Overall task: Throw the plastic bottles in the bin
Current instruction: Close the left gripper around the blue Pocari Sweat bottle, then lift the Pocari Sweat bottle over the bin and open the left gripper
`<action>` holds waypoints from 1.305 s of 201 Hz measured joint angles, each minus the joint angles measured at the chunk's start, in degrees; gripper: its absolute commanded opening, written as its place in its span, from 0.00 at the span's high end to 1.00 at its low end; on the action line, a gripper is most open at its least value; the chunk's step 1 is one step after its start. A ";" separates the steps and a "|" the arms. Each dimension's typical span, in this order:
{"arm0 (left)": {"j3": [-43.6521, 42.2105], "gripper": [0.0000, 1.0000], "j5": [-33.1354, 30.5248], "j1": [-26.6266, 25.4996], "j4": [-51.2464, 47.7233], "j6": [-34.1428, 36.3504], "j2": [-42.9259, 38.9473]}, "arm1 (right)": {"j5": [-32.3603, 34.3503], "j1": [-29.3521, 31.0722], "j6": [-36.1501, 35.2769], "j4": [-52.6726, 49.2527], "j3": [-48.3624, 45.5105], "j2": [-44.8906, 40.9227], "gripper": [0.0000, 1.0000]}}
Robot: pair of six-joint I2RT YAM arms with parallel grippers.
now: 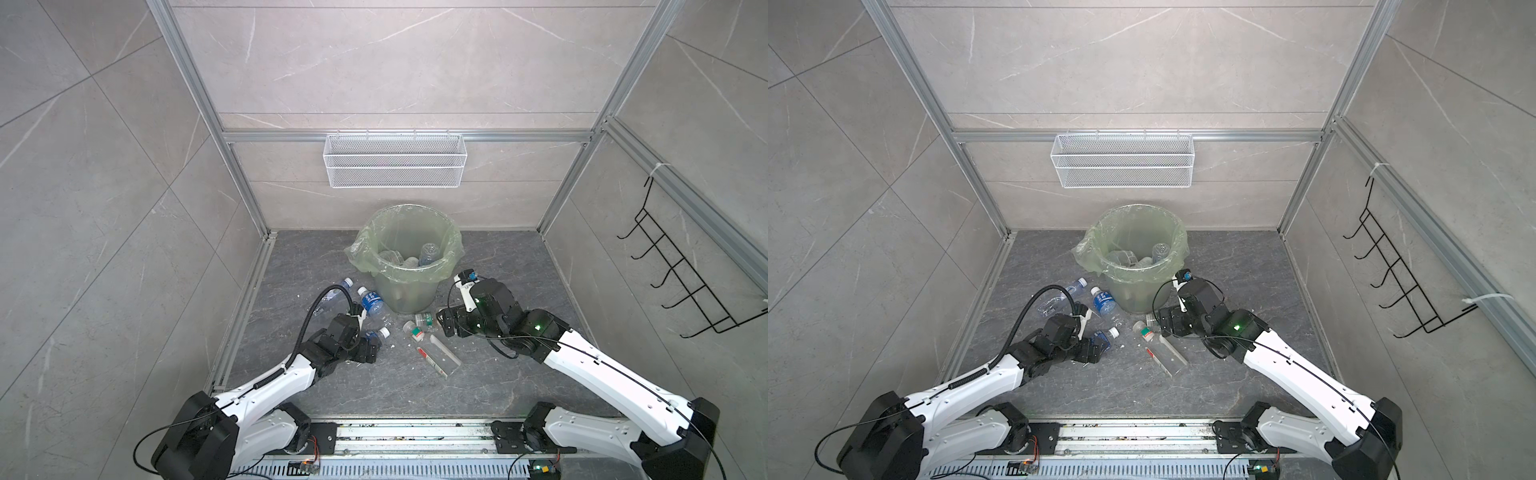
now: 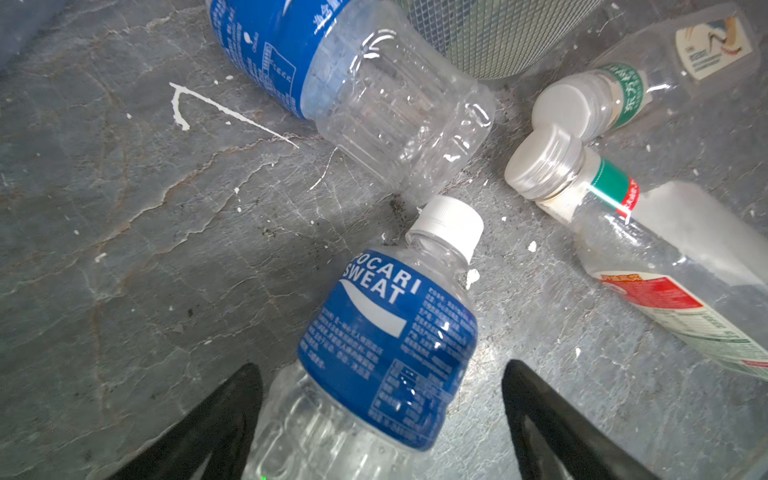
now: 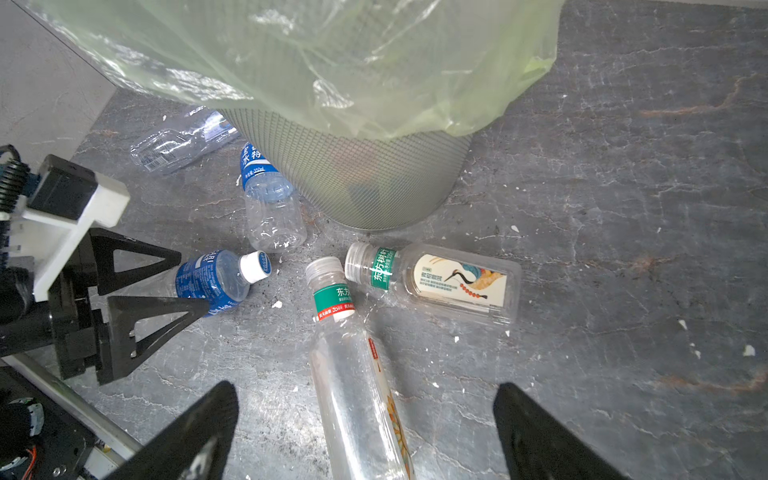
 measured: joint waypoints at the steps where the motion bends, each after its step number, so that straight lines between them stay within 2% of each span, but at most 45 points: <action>1: 0.02 0.11 -0.02 0.00 -0.02 0.00 0.04 | 0.00 0.00 0.00 0.00 0.00 0.00 0.03; 143: 4.37 0.13 -2.47 -5.97 -9.60 -2.60 7.98 | 0.00 0.00 0.20 1.20 -1.68 0.00 0.03; 203: 4.83 0.21 -3.13 -7.26 -11.32 -3.76 10.49 | 0.02 0.00 0.22 1.31 -1.99 0.00 0.03; 262: 4.96 0.44 -4.09 -8.04 -11.41 -4.35 9.57 | 0.04 0.00 0.52 1.68 -3.30 -0.04 0.04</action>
